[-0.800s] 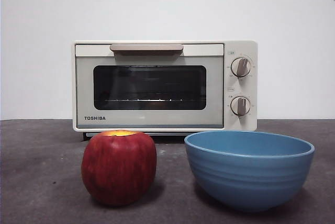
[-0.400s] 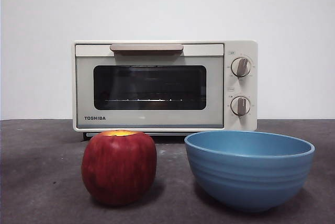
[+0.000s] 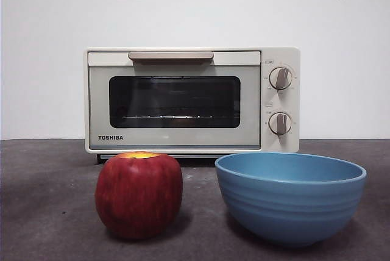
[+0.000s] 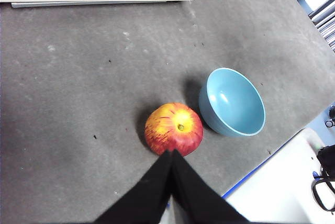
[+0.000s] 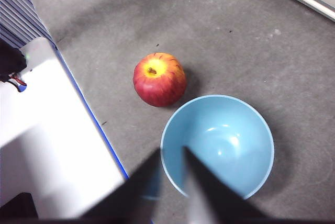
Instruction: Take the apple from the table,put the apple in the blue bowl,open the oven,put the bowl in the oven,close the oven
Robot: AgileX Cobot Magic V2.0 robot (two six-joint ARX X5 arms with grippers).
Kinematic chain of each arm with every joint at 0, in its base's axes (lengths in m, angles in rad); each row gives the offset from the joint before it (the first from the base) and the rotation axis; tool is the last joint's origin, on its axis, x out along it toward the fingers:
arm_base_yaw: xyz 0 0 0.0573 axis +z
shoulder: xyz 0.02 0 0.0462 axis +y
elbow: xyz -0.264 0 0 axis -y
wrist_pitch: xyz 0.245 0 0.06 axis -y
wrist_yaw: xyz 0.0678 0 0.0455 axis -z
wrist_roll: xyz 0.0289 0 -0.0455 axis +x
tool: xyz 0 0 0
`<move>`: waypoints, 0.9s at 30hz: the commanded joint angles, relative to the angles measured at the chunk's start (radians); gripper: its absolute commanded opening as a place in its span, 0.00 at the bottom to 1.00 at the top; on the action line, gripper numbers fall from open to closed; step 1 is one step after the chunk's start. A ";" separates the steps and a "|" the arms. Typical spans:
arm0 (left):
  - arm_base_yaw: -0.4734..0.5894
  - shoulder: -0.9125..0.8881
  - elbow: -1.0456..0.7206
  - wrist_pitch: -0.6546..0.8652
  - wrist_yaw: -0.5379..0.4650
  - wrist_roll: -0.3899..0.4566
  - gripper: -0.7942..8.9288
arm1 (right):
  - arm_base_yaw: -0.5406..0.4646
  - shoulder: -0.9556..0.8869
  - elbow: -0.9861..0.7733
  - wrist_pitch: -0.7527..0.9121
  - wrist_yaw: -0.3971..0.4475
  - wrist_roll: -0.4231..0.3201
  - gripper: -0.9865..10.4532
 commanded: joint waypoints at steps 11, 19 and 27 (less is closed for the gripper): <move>-0.003 0.005 0.016 0.010 0.003 0.012 0.09 | 0.020 0.065 0.012 0.025 0.023 0.069 0.57; -0.003 0.006 0.016 0.023 0.003 0.008 0.09 | 0.138 0.187 0.013 0.168 0.026 0.124 0.57; -0.003 0.006 0.016 0.023 0.003 0.008 0.09 | 0.277 0.399 0.044 0.325 0.089 0.147 0.57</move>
